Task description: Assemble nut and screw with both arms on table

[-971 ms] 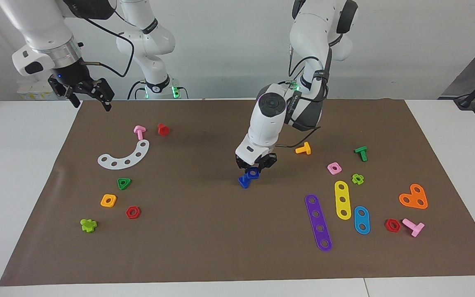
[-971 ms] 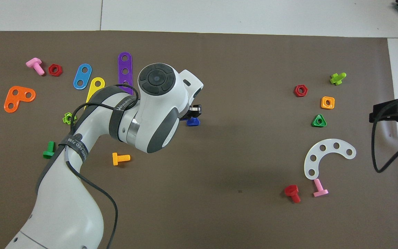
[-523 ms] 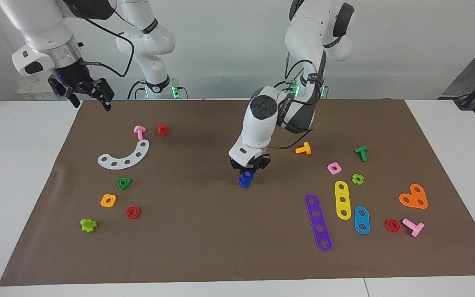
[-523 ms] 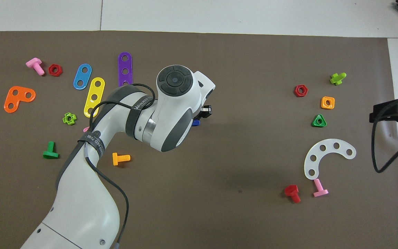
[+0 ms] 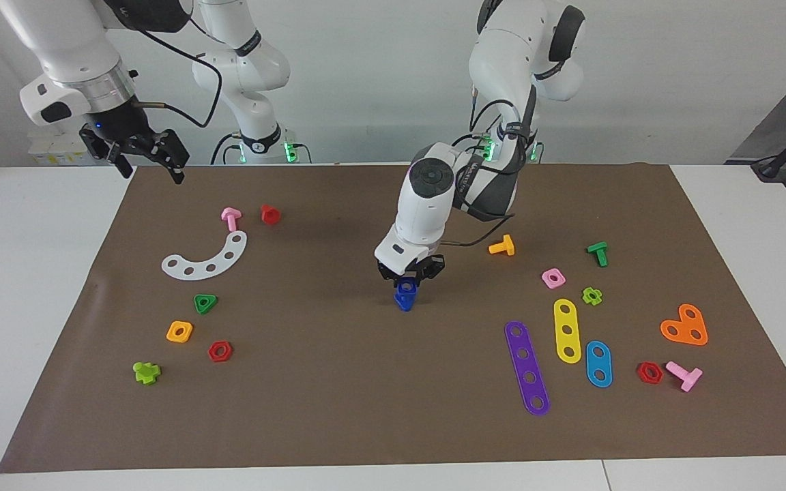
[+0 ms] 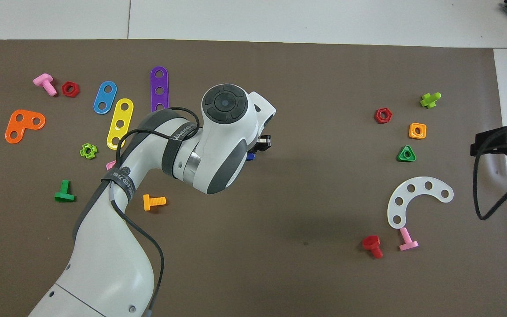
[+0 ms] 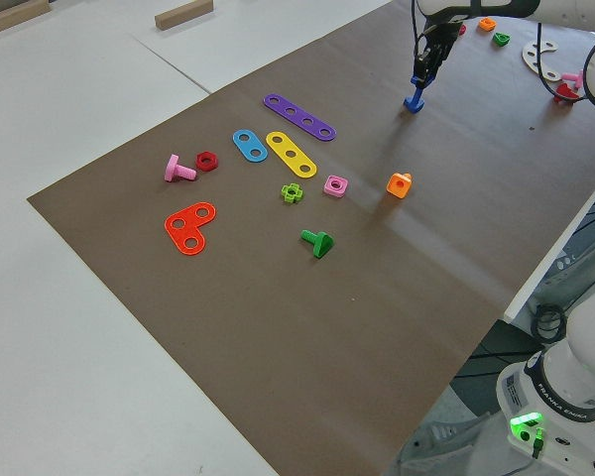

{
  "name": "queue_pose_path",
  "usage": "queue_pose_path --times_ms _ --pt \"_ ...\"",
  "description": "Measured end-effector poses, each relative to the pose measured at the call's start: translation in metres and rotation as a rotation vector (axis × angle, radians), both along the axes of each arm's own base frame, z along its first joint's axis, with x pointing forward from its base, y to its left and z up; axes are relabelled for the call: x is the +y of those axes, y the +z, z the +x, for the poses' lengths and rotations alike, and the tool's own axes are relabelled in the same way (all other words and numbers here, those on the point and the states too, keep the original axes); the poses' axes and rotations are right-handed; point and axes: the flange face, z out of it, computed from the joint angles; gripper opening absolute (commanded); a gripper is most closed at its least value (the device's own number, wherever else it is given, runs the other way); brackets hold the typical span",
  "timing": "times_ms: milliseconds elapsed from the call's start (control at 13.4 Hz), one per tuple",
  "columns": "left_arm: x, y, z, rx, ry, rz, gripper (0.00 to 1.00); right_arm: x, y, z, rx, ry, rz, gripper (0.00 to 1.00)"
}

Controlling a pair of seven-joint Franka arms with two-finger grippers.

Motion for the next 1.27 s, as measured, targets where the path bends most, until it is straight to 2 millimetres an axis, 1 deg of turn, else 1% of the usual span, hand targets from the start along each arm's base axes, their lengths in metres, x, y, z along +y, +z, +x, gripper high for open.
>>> queue_pose_path --times_ms 299,672,971,1270 --pt "-0.005 -0.01 -0.003 0.01 -0.009 0.008 0.23 0.0 0.0 0.0 0.0 0.0 0.0 1.0" --pt "-0.008 -0.01 -0.004 0.008 -0.013 0.008 0.23 0.0 0.0 0.0 0.0 0.0 0.0 1.0" --pt "-0.007 -0.018 -0.004 0.018 -0.012 0.018 0.23 0.0 0.0 0.0 0.0 0.0 0.0 1.0" --pt "-0.006 -0.014 -0.002 0.019 -0.01 0.02 0.23 0.0 0.0 0.0 0.0 0.0 0.0 1.0"
